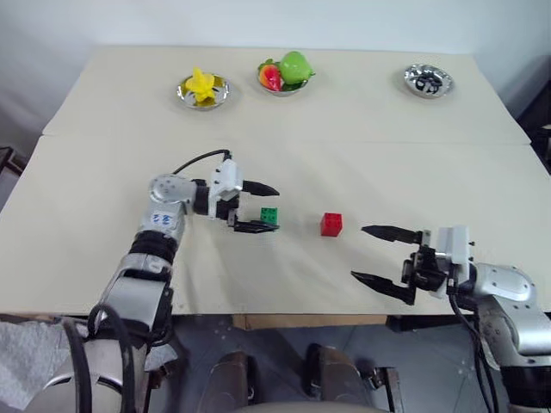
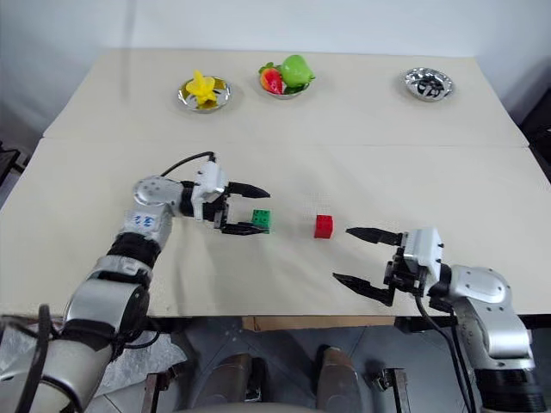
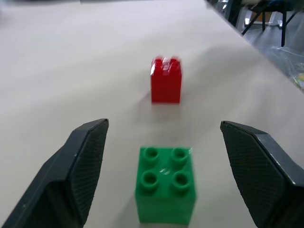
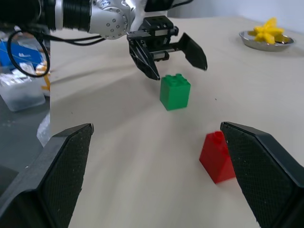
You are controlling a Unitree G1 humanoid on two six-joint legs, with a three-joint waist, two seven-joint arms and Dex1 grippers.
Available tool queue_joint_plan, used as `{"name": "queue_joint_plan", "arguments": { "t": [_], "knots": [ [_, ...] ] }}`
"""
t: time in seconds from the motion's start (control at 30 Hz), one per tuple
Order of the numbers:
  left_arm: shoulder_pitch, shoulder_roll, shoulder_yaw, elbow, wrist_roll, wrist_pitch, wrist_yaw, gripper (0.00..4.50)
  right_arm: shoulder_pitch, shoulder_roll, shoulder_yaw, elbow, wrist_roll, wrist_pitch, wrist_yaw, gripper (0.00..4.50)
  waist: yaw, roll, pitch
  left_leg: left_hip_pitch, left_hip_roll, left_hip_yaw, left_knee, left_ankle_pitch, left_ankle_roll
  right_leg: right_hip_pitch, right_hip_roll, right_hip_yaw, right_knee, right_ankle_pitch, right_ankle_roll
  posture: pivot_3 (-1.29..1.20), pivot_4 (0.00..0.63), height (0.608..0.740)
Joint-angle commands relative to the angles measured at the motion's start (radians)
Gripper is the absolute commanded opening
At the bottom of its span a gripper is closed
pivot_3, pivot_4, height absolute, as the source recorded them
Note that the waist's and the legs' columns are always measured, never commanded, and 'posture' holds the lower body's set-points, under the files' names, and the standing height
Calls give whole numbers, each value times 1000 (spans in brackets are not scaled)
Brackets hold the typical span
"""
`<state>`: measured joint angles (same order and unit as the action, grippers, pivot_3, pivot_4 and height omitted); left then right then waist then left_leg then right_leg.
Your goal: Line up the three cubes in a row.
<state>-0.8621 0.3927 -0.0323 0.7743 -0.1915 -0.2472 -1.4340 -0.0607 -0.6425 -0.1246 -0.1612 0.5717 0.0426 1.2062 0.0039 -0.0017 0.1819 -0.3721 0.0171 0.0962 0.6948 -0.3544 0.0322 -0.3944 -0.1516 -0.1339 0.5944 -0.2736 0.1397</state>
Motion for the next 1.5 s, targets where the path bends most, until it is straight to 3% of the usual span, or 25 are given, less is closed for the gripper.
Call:
{"name": "queue_joint_plan", "arguments": {
  "t": [0.03,0.13,0.27,0.33,0.43,0.63,0.73,0.83,0.97,1.13,1.43,1.5],
  "knots": [
    [132,79,61,-277,-86,65,15,4012,-63,27,19,28,10,-1,11,4500,-9,0,0,0,0,0,0,0,0,0,0,0,0,0,0,0,150,740],
    [259,147,112,-440,-121,101,62,4489,-116,39,42,76,0,-1,33,4500,-8,0,0,1,1,0,0,0,0,0,0,1,1,0,0,0,150,740],
    [419,195,234,-658,-213,220,203,4489,-180,58,67,127,-3,-3,51,4500,0,0,0,0,5,-1,2,-1,0,1,0,1,1,0,0,0,150,740],
    [569,202,365,-762,-250,253,307,4489,-224,83,77,144,10,18,46,4500,-3,0,0,0,6,-2,3,-3,0,1,0,0,1,0,0,0,150,740],
    [852,145,573,-917,-290,285,486,4489,-275,133,96,171,2,-2,49,4500,-30,2,-1,3,8,-1,3,-7,-1,1,1,4,1,0,-1,0,150,740],
    [1110,34,746,-915,-311,239,648,4489,-292,166,109,168,-6,-17,62,4500,-7,1,0,2,10,-2,4,-8,-2,2,2,1,1,-1,-3,0,150,740],
    [1213,-18,767,-899,-296,192,673,4489,-282,143,119,143,-28,-50,95,4500,-6,1,0,3,9,-1,5,-9,-2,1,2,2,0,-1,-3,0,150,740],
    [1207,-17,710,-936,-312,218,679,4489,-270,111,117,115,-25,-43,124,4500,8,1,0,2,10,-1,5,-12,-1,1,2,2,0,-1,-3,0,150,740],
    [1092,28,635,-929,-313,282,716,4489,-259,89,102,93,-22,-34,121,4500,16,1,-1,2,10,0,5,-11,-2,1,2,2,0,-1,-3,0,150,740],
    [838,128,512,-726,-215,341,760,4489,-225,53,56,93,-26,-42,97,4500,17,1,-1,3,10,1,5,-12,-2,0,2,2,1,0,-4,0,150,740],
    [543,213,371,-404,-148,363,709,4489,-153,52,34,26,-31,-38,34,4500,-6,1,-1,2,6,7,3,-12,-2,-2,4,-1,0,0,-4,0,150,740],
    [516,218,370,-368,-145,344,706,4099,-138,53,34,10,-34,-40,19,4500,-8,1,-1,3,6,8,4,-12,-2,-2,4,0,0,0,-4,0,150,740]
  ]
}}
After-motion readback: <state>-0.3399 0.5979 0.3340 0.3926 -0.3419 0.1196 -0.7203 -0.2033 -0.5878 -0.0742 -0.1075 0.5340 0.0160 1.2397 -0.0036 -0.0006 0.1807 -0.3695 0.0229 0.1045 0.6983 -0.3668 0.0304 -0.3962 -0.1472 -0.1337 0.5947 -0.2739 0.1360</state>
